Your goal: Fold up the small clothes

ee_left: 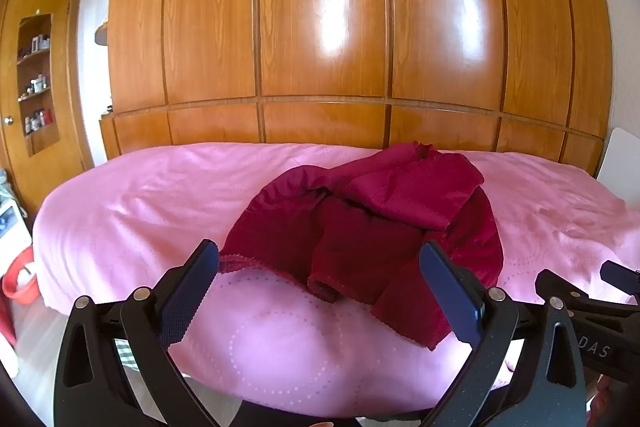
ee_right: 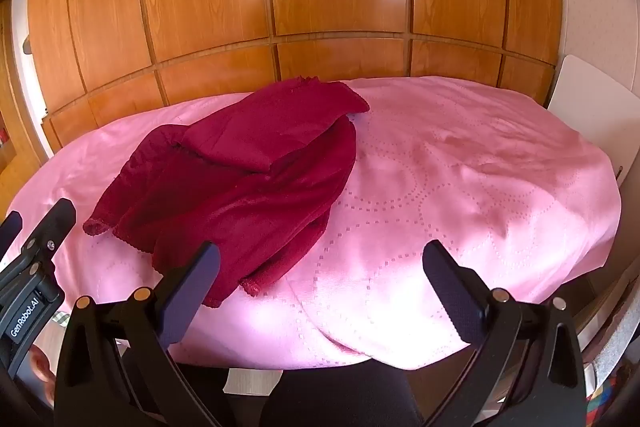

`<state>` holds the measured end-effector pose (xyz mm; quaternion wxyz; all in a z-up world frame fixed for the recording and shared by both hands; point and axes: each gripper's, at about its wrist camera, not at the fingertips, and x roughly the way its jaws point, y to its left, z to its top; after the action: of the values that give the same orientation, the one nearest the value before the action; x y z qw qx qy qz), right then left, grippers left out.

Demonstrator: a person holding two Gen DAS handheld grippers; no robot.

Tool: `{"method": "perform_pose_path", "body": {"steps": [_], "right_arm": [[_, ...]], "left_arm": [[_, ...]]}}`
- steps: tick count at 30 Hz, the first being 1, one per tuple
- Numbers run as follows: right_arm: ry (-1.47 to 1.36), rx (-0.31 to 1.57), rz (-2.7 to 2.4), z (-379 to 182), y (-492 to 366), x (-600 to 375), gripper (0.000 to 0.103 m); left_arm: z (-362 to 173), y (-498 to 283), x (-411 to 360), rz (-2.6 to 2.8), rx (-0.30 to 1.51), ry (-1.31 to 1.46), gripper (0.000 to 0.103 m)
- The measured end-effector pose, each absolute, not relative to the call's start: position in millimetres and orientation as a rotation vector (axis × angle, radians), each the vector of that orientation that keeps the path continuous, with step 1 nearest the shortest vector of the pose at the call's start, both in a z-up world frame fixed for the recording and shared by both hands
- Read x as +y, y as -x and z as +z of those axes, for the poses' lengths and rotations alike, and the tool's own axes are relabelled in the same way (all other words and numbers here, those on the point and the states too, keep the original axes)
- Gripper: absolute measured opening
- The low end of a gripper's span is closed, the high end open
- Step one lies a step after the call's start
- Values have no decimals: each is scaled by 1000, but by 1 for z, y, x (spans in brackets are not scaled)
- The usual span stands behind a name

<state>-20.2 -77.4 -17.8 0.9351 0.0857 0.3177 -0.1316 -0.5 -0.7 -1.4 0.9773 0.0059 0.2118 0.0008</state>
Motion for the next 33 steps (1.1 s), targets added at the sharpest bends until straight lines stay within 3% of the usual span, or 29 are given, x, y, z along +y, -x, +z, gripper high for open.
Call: {"method": "perform_pose_path", "body": {"steps": [33], "right_arm": [[-165,656,-262,-21,19,-77,101]], "left_arm": [[-2,0,1,1,440,-13,99]]}}
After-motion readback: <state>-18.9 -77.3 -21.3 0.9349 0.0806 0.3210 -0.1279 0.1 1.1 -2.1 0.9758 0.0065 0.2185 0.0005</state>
